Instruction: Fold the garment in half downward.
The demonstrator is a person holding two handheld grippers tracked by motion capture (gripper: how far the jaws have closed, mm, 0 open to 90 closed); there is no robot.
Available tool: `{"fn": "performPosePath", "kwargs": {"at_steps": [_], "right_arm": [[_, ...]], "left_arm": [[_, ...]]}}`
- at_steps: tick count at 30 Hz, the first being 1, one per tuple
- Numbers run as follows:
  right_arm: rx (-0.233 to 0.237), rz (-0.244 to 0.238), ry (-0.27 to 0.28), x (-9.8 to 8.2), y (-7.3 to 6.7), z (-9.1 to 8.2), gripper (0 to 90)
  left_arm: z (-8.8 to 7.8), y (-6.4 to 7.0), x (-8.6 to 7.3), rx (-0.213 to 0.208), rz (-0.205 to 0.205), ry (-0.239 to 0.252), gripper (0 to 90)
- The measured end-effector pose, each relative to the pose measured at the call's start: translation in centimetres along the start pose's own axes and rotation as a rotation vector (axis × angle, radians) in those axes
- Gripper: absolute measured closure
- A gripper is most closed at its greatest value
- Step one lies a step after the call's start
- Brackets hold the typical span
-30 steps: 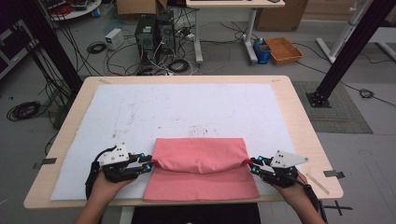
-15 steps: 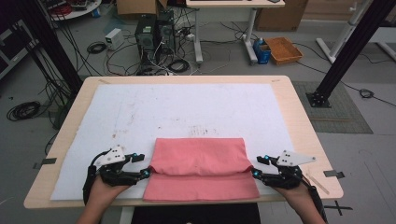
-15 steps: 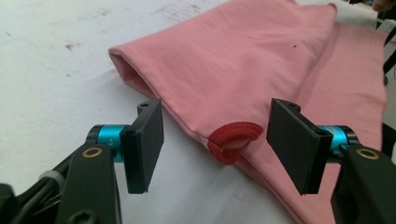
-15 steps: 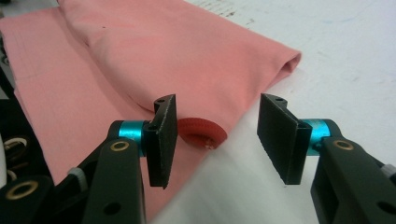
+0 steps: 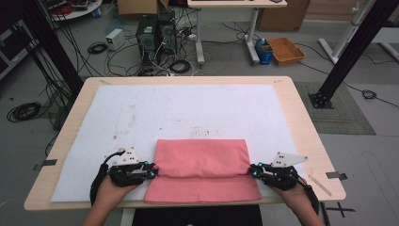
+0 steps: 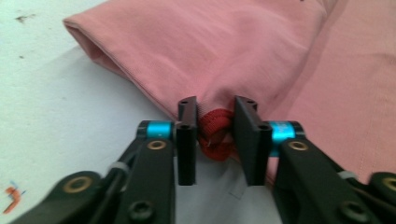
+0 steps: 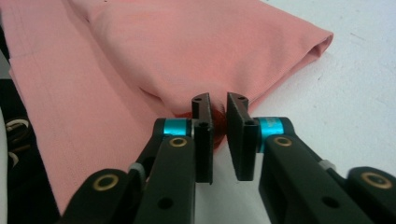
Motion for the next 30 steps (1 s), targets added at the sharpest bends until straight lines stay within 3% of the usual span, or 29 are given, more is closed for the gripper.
{"fn": "performPosePath", "kwargs": {"at_steps": [4,11,16,22,30], "right_arm": [[0.002,-0.008,0.014,0.3,-0.1,-0.2,84.1],[0.01,-0.003,0.044,0.5,-0.4,-1.3,84.8],[0.017,-0.003,0.06,0.2,-1.2,-2.4,84.8],[0.025,-0.016,0.069,-0.5,-2.3,-3.1,84.8],[0.033,-0.02,0.074,-1.6,-3.7,-4.1,84.8]], "left_arm": [[-0.3,0.0,0.3,-0.009,0.01,0.021,81.9],[-1.6,0.2,0.7,-0.037,0.014,0.084,83.0],[-2.4,1.3,0.4,-0.081,0.03,0.119,83.1],[-3.1,2.6,0.4,-0.118,0.089,0.148,83.1],[-3.4,3.8,-0.5,-0.138,0.08,0.152,83.0]]}}
Point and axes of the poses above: each handheld gripper's, and its own axes: z roughly forward along the jaws, x roughly out of its top, y roughly to its right, the point moved 7 cm from there along z, roughly forward along the jaws, and after that the axes turned 9 degrees about z, right-handed, at the moved point
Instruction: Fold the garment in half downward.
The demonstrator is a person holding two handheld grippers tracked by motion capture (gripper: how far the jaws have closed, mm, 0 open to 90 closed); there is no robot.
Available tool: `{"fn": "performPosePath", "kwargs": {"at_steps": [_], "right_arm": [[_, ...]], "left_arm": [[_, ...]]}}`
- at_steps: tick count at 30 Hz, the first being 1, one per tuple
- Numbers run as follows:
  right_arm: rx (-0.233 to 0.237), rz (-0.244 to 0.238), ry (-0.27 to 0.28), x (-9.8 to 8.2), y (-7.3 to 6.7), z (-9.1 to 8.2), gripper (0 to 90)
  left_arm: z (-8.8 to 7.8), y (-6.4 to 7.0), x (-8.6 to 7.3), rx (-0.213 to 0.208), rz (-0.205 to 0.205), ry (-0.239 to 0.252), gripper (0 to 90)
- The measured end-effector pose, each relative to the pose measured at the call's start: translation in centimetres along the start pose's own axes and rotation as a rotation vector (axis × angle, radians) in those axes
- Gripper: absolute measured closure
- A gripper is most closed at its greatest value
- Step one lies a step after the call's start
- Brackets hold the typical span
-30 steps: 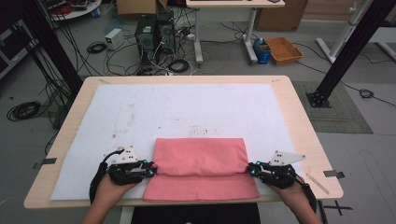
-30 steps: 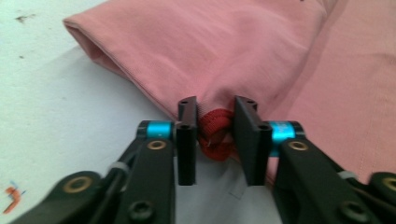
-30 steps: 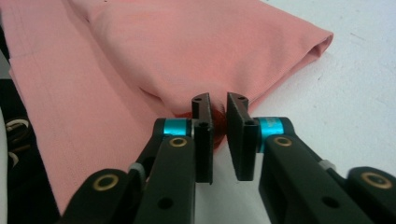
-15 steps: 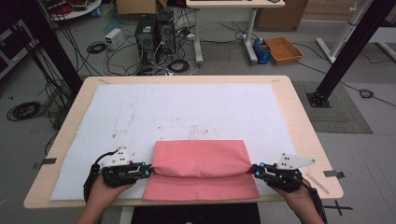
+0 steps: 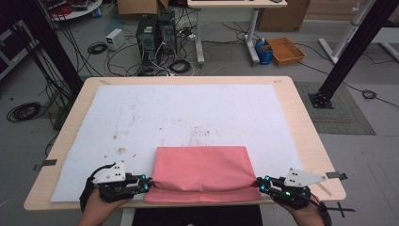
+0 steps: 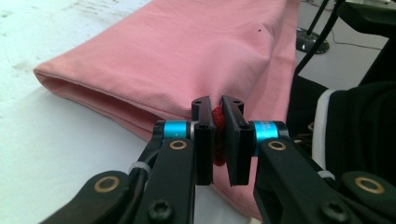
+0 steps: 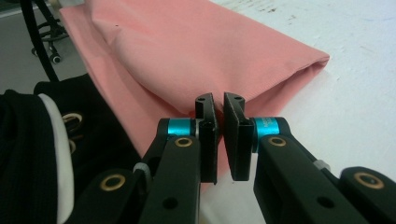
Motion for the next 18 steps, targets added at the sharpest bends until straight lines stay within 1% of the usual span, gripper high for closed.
{"fn": "performPosePath", "kwargs": {"at_steps": [1,2,6,10,13,14,15,16,18], "right_arm": [[0.0,0.0,0.0,0.0,0.0,0.0,84.8],[0.001,-0.003,0.0,-0.3,-0.4,-0.3,84.8],[0.002,-0.008,0.002,-0.5,-0.7,-0.7,84.8],[0.0,0.001,-0.006,-1.1,-0.9,-1.0,84.7],[0.005,0.013,-0.016,-1.7,-1.0,-1.0,84.6],[0.008,0.013,-0.021,-1.9,-1.0,-1.0,83.7],[0.011,0.014,-0.026,-2.1,-1.1,-1.0,80.3],[0.008,0.018,-0.026,-2.2,-1.0,-1.0,74.5],[0.011,0.031,-0.006,-2.0,-0.8,-1.2,59.1]], "left_arm": [[0.0,0.0,0.0,0.0,0.0,0.0,83.0],[-0.1,0.3,-0.1,-0.005,-0.006,0.004,83.0],[-0.3,0.7,-0.1,-0.013,-0.008,0.005,83.0],[-0.3,1.1,-0.5,-0.021,-0.015,-0.004,83.0],[-0.3,1.4,-0.8,-0.022,-0.024,-0.01,82.5],[-0.3,1.4,-0.9,-0.013,-0.021,-0.011,81.2],[-0.3,1.4,-0.9,0.012,-0.024,-0.012,75.8],[-0.3,1.3,-0.9,0.023,-0.034,-0.014,69.2],[-0.4,1.2,-0.6,0.047,-0.041,-0.01,54.5]]}}
Point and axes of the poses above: each handheld gripper's, and its own axes: z roughly forward along the jaws, x roughly out of its top, y roughly to its right, the point moved 7 cm from there along z, roughly forward along the jaws, and after that the axes turned 9 degrees about z, right-handed, at the moved point
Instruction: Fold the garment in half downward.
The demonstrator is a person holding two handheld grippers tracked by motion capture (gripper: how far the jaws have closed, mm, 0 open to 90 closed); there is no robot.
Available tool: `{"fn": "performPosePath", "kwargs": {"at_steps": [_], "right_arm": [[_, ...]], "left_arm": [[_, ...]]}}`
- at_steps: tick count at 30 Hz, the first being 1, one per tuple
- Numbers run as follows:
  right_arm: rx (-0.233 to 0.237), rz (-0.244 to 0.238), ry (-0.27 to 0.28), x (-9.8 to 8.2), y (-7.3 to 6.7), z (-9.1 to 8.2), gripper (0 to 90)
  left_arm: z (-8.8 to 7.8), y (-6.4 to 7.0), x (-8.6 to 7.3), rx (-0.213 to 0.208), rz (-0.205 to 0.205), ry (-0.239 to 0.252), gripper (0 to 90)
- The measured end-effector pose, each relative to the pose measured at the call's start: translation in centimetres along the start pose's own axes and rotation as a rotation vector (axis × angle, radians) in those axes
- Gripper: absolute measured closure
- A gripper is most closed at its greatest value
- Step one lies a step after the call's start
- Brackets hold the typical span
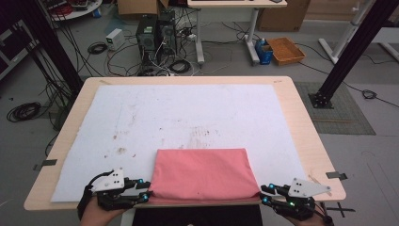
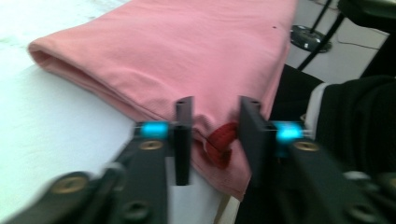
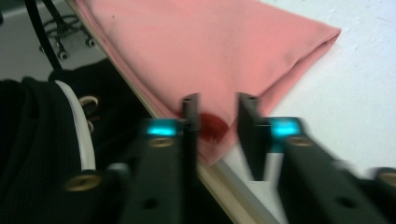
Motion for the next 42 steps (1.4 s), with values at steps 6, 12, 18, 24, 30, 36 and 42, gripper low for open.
{"fn": "performPosePath", "kwargs": {"at_steps": [6,12,18,24,30,36,42], "right_arm": [[-0.048,0.04,0.05,1.7,1.4,-0.4,41.5],[-0.083,0.041,0.038,4.1,3.3,0.9,39.3],[-0.107,0.042,0.022,6.6,5.5,3.4,38.5],[-0.099,0.068,-0.022,8.0,7.4,6.6,39.5],[-0.113,0.105,-0.074,8.0,9.1,9.2,40.4],[-0.108,0.089,-0.164,7.0,9.1,10.7,47.0],[-0.1,0.057,-0.17,6.9,8.7,10.7,62.7]], "left_arm": [[0.0,-1.4,1.2,0.059,-0.009,0.015,38.6],[0.8,-4.9,3.0,0.114,-0.044,0.0,35.0],[2.8,-8.2,3.9,0.163,-0.072,-0.038,34.5],[5.2,-10.2,3.8,0.178,-0.118,-0.096,34.5],[6.7,-10.8,3.2,0.173,-0.138,-0.139,34.6],[7.3,-10.6,2.6,0.163,-0.142,-0.187,35.0],[7.1,-10.4,2.3,0.174,-0.16,-0.159,41.3]]}}
Point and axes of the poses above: each handheld gripper's, and its own axes: z roughly forward along the jaws, x roughly out of its top, y roughly to its right, the point moved 7 cm from there along z, roughly forward along the jaws, and after that the axes turned 9 degrees about z, right-handed, at the moved point
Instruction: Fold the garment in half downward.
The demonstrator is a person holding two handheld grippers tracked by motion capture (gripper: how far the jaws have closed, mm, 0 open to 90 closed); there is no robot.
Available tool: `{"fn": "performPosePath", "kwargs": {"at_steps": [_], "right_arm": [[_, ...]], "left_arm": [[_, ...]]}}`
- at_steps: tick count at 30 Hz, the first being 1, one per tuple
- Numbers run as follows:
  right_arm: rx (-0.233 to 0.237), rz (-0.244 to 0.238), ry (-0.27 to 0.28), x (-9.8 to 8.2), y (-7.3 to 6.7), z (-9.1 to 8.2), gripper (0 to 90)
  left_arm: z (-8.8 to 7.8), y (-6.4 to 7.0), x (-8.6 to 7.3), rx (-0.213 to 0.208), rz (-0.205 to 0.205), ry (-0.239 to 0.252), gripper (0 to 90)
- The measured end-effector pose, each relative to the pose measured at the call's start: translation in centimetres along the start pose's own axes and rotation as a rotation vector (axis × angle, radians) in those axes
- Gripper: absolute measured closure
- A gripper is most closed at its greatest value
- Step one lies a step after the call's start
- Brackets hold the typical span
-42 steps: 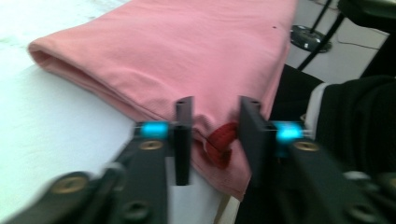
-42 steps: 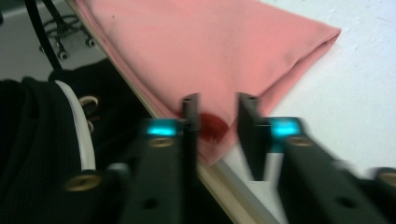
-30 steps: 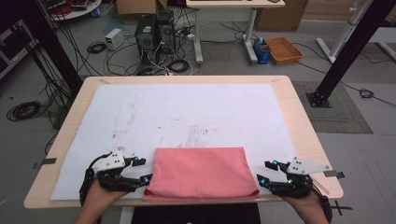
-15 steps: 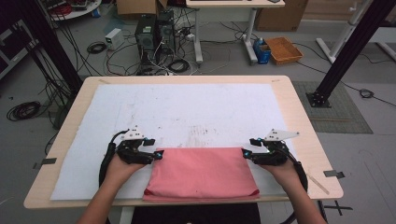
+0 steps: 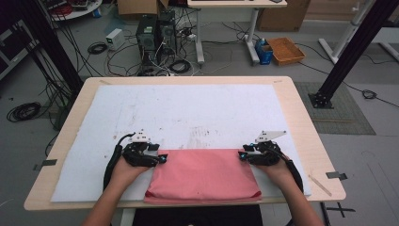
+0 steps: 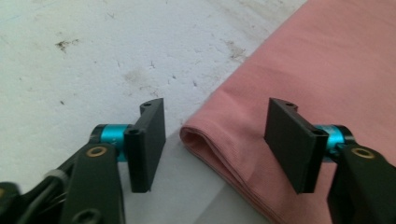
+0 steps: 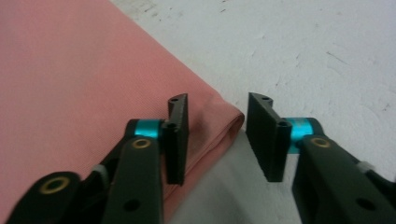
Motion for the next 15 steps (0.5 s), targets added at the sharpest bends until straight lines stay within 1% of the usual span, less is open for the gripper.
{"fn": "performPosePath", "kwargs": {"at_steps": [1,2,4,7,8,10,15], "right_arm": [[0.0,0.002,-0.001,0.0,0.0,0.0,64.6],[0.001,0.003,-0.002,0.0,0.0,0.0,66.7],[0.003,0.009,-0.002,-0.1,0.0,-0.1,72.2],[0.011,0.005,-0.003,-0.2,0.0,-0.3,77.5],[0.012,0.003,-0.004,-0.2,0.0,-0.3,78.4],[0.01,-0.007,-0.002,-0.3,-0.1,-0.3,79.6],[0.007,-0.013,0.0,-0.3,-0.1,-0.3,80.8]], "left_arm": [[-0.1,0.1,0.0,-0.011,-0.001,0.004,47.0],[-0.1,0.2,-0.1,-0.017,0.005,0.001,50.3],[-0.2,0.4,-0.1,-0.022,0.003,0.003,55.1],[-0.2,0.9,-0.1,-0.045,0.012,0.004,65.5],[-0.2,0.9,-0.1,-0.048,0.023,0.001,68.4],[-0.2,1.0,-0.1,-0.05,0.031,0.001,71.5],[-0.2,1.1,-0.1,-0.051,0.046,0.002,76.9]]}}
Point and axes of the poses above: each handheld gripper's, and its own axes: z roughly forward along the jaws, x roughly out of its top, y roughly to its right, the point moved 7 cm from there along z, roughly forward along the jaws, and after that the axes turned 9 degrees about z, right-handed, at the moved point
